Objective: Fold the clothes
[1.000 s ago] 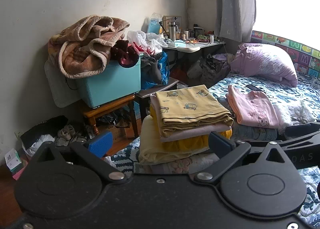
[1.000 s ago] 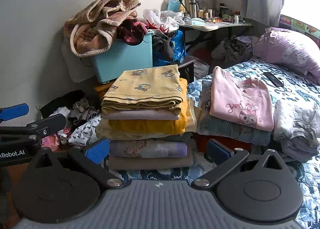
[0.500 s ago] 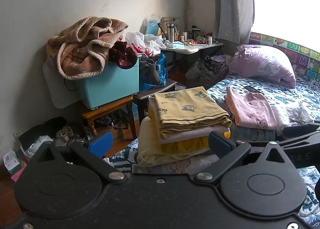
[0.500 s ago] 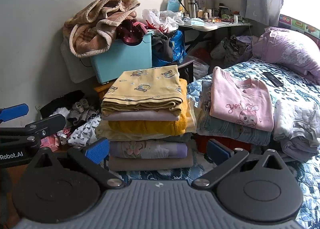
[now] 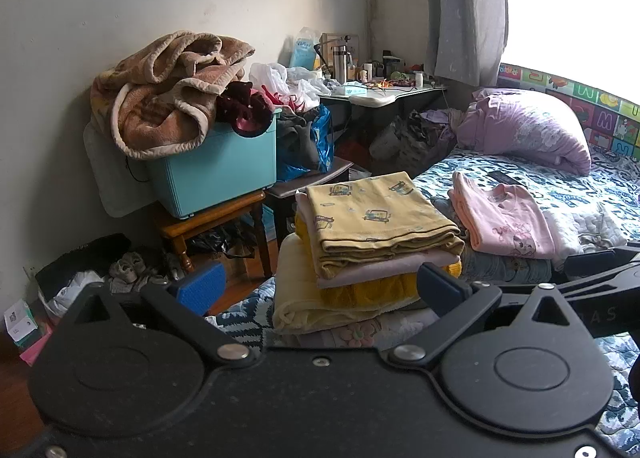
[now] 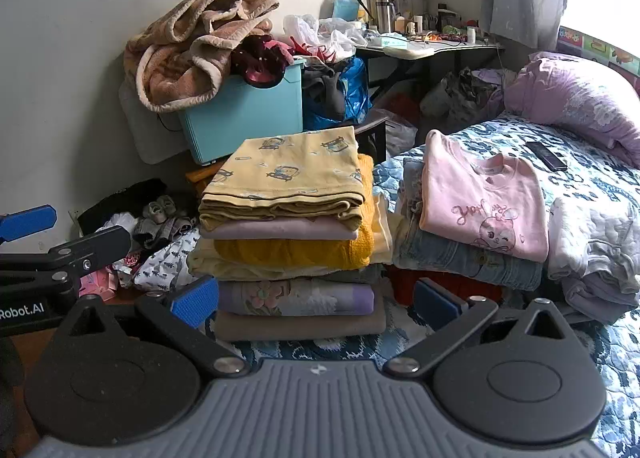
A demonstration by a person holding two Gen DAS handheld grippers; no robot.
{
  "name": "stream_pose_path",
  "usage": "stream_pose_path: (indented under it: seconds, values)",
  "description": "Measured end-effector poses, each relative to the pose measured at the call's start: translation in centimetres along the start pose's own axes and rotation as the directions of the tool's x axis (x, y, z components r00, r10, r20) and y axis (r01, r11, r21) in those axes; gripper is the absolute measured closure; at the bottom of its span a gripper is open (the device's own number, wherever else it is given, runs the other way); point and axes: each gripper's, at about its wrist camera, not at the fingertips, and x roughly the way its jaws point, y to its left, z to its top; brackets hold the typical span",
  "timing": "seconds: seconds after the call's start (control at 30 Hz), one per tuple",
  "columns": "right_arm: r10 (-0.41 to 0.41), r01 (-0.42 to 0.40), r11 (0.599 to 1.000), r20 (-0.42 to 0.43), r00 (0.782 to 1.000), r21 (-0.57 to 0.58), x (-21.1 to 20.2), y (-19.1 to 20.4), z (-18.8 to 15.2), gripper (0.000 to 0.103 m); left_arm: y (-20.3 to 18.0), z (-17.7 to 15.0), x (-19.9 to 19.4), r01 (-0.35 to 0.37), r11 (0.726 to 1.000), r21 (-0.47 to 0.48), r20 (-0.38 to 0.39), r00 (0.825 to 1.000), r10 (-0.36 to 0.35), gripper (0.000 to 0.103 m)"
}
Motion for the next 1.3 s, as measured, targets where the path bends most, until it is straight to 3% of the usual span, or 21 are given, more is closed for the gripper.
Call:
stream_pose_path:
  seconds: [0.6, 0.83, 0.93, 1.03, 1.13, 1.23, 1.3]
  values:
    - [0.002, -0.002, 1.0, -0.002, 1.0, 0.025, 2.7, -1.3, 0.8, 0.0, 0.3, 1.2, 3.8, -0.011, 0.998, 0.054, -0.01, 1.0, 0.011, 0.0]
    - [-0.006, 0.005, 1.0, 0.062, 0.998, 0.019, 3.8, -1.9, 0.8, 0.0, 1.4, 2.9, 7.0, 0.042, 0.999, 0.006, 0.005, 0.999, -0.043, 0.0]
    - [0.02, -0.024, 0.999, 0.096, 0.995, 0.038, 4.2, -2.5, 0.7, 0.0, 1.6, 3.4, 9.1, 0.056, 0.998, 0.016, -0.025, 0.998, -0.056, 0.0]
    - [0.045, -0.052, 0.996, 0.093, 0.995, 0.073, 4.8, -3.3, 0.6, 0.0, 2.2, 3.9, 11.5, 0.061, 0.997, -0.049, -0.076, 0.995, -0.064, 0.0]
    - [0.052, -0.059, 0.994, 0.084, 0.995, 0.088, 5.5, -3.8, 0.5, 0.0, 3.2, 4.0, 13.5, 0.117, 0.983, -0.14, -0.112, 0.985, -0.133, 0.0]
    - [0.051, -0.058, 0.994, 0.069, 0.996, 0.098, 6.1, -4.2, 0.0, 0.0, 3.4, 3.7, 14.5, 0.127, 0.978, -0.169, -0.125, 0.981, -0.149, 0.008]
    - [0.071, -0.077, 0.99, 0.052, 0.996, 0.117, 6.5, -4.6, -0.3, 0.0, 3.5, 3.6, 15.0, 0.141, 0.972, -0.189, -0.135, 0.976, -0.168, 0.032]
